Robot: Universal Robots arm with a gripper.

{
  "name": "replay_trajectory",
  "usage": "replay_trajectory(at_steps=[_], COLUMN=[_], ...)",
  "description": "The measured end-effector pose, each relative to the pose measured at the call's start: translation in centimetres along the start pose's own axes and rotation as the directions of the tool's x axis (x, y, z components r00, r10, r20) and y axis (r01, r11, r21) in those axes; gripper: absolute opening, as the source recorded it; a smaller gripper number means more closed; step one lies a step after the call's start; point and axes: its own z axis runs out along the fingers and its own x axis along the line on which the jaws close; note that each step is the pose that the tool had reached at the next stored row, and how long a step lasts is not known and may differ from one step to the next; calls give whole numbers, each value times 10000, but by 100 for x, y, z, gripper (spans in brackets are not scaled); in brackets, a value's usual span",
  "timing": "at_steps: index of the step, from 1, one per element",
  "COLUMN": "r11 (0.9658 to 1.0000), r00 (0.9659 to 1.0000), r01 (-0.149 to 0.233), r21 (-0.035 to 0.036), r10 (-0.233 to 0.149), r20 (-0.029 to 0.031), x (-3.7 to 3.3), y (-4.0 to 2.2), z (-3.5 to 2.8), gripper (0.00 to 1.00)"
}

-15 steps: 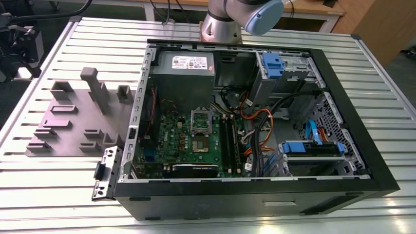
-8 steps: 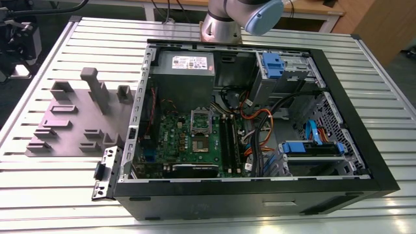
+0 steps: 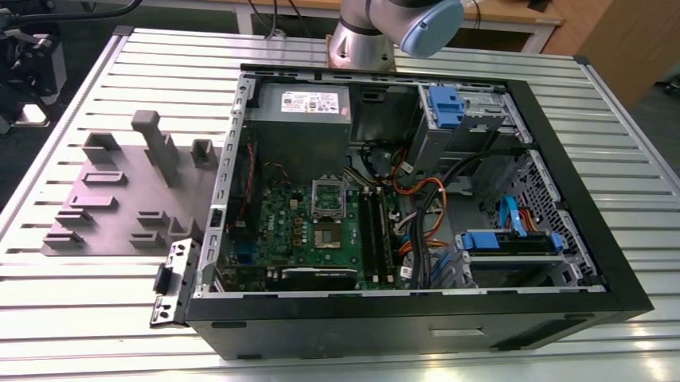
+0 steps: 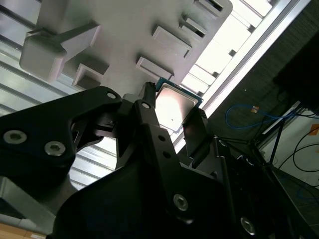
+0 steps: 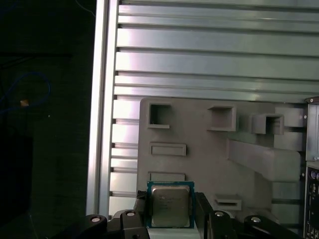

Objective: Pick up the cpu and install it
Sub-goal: 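Pick up the cpu and move it towards the insertion slot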

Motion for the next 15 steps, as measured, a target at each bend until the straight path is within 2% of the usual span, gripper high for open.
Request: replay_trajectory(at_steps=[15], r11=[10000], r00=[10000], r01=[-1], r21=[54], r10=[1], r20=[-1], x=[0], y=[1], z=[-37], gripper=[47])
